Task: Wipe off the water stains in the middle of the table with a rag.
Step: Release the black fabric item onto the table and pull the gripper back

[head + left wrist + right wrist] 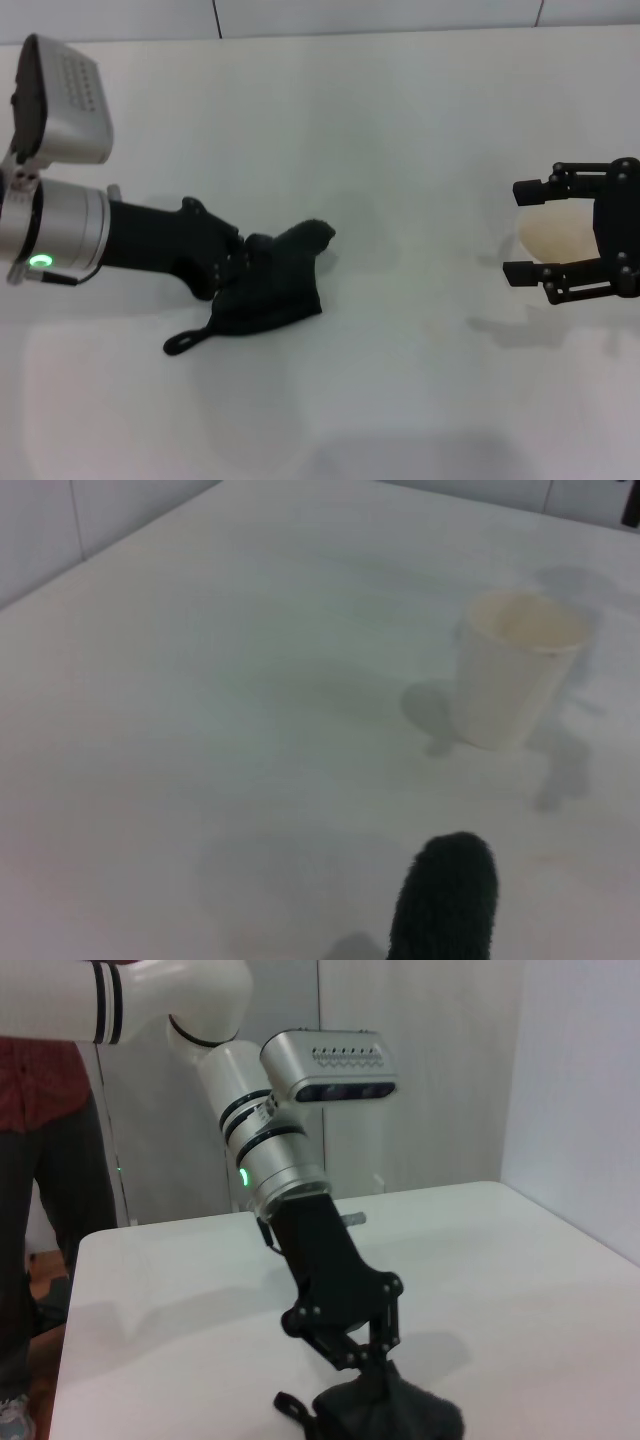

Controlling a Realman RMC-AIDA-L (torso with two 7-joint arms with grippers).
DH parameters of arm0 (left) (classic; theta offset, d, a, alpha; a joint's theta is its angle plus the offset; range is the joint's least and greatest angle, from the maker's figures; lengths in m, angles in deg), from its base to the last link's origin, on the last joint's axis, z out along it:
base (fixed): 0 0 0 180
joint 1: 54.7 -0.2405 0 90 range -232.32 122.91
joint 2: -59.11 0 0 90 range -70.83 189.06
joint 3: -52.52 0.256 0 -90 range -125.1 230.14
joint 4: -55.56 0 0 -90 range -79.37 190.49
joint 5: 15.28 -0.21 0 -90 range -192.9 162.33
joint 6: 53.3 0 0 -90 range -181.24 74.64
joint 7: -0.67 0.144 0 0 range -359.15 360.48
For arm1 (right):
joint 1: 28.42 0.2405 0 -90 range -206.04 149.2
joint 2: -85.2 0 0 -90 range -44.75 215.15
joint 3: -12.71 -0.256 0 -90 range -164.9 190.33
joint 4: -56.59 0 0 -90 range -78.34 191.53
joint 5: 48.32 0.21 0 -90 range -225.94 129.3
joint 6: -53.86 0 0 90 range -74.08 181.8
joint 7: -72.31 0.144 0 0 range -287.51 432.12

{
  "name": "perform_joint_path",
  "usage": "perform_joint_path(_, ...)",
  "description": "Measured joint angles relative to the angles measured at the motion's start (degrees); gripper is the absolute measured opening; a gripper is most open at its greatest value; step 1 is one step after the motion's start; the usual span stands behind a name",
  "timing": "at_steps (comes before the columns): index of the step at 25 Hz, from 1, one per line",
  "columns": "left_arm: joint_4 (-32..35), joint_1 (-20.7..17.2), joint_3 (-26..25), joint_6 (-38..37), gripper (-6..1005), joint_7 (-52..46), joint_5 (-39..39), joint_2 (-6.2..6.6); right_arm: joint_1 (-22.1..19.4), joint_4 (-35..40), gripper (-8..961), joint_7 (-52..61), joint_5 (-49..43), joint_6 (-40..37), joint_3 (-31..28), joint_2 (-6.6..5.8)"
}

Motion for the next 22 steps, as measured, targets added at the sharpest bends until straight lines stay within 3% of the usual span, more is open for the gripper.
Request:
perform_joint_path(7, -0.3, -1.8, -0.2, -2.7, 42, 0.3, -0.4, 0.06, 0.2, -0.1, 816, 0.1, 0.2, 0.1, 0.6, 0.03)
perform_joint_path(15, -0.1, -4.1, -3.7, -5.0, 43, 0.3, -0.6, 1.39, 0.2, -0.3, 815, 0.2, 0.5, 0.1, 0.8, 0.04)
perform_joint_path(22, 0.0, -3.9, -7.1, -6.0, 44, -1.1, -0.2, 1.03, 0.4, -0.2, 812, 0.9, 0.6, 0.5, 1.4, 0.04)
